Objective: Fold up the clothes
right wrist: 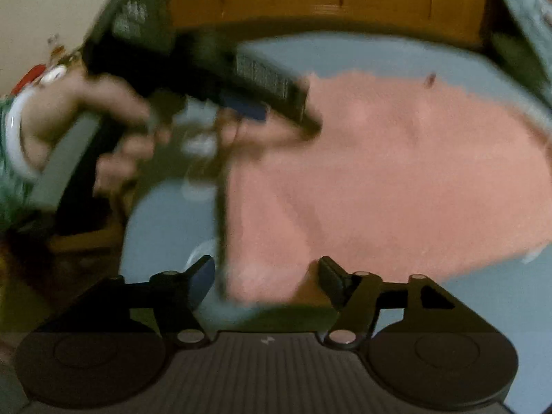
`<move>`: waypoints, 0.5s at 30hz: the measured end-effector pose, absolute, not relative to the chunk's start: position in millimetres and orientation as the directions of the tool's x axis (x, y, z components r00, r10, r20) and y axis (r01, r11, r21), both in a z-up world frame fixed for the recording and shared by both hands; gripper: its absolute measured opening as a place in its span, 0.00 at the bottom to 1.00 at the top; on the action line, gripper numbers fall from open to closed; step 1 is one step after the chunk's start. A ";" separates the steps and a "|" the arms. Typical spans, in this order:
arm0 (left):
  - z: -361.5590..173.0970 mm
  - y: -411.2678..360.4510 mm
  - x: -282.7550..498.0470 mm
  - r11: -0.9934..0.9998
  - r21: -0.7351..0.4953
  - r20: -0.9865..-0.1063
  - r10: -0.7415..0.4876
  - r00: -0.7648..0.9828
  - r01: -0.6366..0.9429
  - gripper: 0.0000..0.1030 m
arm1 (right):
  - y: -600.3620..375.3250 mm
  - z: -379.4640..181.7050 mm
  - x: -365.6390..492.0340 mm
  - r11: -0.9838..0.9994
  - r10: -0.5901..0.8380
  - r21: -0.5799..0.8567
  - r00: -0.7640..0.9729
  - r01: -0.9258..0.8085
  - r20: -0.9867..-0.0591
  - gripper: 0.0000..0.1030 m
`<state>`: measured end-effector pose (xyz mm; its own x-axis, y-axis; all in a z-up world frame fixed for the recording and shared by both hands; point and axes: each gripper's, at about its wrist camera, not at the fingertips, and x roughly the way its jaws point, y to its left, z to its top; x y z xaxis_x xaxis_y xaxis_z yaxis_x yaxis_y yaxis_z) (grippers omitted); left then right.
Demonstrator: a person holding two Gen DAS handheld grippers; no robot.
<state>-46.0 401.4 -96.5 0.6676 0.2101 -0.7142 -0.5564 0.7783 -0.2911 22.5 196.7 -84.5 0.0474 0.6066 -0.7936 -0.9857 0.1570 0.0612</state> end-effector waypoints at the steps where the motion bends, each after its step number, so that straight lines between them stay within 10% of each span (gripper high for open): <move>1: -91.9 399.9 -46.1 0.781 -0.278 -0.724 0.212 0.656 -0.559 0.71 | 192.8 -83.9 19.5 0.143 0.612 0.055 0.044 -0.988 -0.790 0.80; 15: -102.4 405.5 -46.3 0.791 -0.293 -0.702 0.203 0.683 -0.537 0.81 | 203.2 -79.9 93.2 0.418 0.648 0.109 0.211 -0.902 -0.732 0.86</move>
<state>-46.3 405.5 -102.4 0.6826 0.2031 -0.7020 -0.5368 0.7912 -0.2931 93.2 203.2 -79.9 0.2113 0.6480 -0.7318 -0.9020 0.4177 0.1094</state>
